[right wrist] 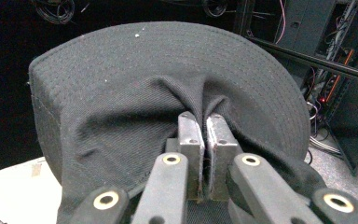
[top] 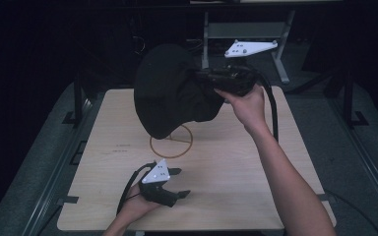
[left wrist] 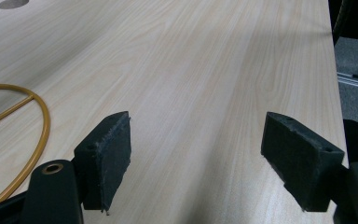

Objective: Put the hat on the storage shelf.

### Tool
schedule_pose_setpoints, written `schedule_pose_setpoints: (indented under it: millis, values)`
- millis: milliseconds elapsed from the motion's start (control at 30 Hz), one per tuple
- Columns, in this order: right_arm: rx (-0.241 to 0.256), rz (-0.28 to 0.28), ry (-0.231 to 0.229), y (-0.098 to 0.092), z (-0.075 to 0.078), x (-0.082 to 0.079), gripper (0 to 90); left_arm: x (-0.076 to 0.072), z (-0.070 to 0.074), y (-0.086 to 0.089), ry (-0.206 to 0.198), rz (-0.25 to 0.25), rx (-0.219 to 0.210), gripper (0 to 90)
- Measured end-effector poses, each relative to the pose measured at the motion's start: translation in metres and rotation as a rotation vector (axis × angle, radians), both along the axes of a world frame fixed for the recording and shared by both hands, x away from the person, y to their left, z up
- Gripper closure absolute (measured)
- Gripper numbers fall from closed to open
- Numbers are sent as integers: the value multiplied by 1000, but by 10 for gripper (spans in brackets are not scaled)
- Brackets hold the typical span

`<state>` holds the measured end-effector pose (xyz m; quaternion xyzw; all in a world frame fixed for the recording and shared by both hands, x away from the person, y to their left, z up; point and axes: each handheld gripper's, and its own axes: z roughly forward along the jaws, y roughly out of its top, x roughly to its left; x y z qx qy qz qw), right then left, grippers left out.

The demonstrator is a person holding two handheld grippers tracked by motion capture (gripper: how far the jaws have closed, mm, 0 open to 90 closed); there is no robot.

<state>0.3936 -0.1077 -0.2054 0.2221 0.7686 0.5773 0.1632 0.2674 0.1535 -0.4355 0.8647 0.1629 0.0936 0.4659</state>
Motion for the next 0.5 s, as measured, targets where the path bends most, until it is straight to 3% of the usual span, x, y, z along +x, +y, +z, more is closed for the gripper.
schedule_pose_setpoints:
  millis: [500]
  values:
    - [-21,11,17,27,5,17,864,1,-2,-1,4,-2,22,238]
